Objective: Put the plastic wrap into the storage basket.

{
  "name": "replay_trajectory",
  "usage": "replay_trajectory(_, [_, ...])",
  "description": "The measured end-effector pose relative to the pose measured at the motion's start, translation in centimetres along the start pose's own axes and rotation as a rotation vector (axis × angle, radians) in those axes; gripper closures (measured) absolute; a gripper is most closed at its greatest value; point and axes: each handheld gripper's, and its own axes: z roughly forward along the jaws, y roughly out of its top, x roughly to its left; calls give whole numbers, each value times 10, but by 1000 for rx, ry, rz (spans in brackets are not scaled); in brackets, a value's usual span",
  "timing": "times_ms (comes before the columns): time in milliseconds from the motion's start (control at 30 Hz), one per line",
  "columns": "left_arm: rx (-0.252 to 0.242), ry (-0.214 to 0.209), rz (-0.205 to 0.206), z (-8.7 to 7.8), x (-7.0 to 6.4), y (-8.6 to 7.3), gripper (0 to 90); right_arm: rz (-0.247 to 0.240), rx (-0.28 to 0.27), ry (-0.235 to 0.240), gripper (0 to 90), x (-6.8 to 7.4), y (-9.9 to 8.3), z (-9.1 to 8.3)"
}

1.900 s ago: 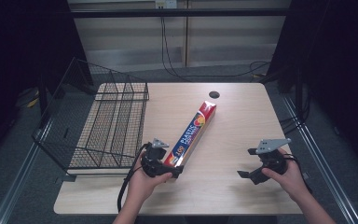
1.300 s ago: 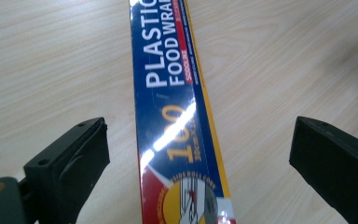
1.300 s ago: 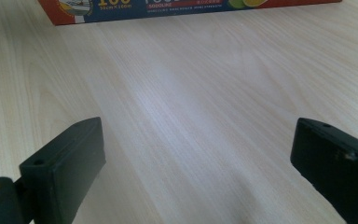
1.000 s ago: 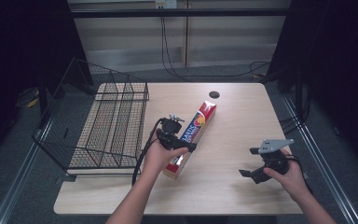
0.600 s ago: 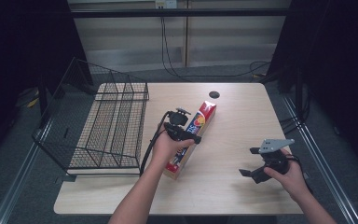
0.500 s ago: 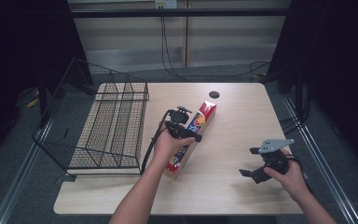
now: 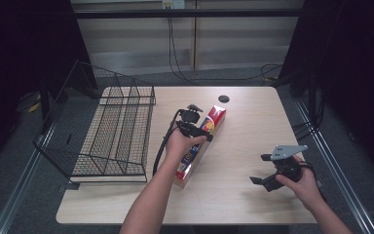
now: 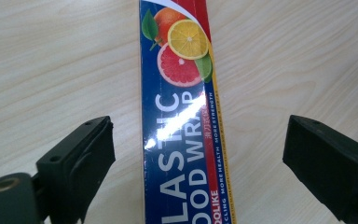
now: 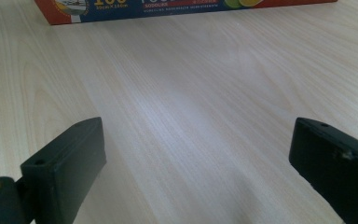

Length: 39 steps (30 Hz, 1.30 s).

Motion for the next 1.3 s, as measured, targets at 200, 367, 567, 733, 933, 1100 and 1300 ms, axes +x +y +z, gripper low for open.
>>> replay_trajectory(200, [20, 9, -1, 8, 0, 0, 103, -2, -4, -6, 34, 0, 0, 0])
replay_trajectory(367, [50, 18, 21, 15, -1, 1, 109, -9, -5, 2, 34, 0, 1, -1])
replay_trajectory(567, [58, 34, 34, 22, -1, -1, 173, -5, -8, -5, 34, 1, 1, -1])
replay_trajectory(733, [44, 35, 67, 26, -2, -2, 232, -8, -7, -2, 34, 1, 1, -1])
replay_trajectory(933, [4, 28, 77, 30, -4, -1, 256, -7, -3, 8, 35, 1, 2, -2])
replay_trajectory(1100, [60, 31, 35, 34, -1, -1, 295, -1, -4, 3, 35, 1, 2, -2])
replay_trajectory(1300, [105, 78, -1, 32, -3, 2, 412, -3, -6, 3, 35, 1, 2, -2])
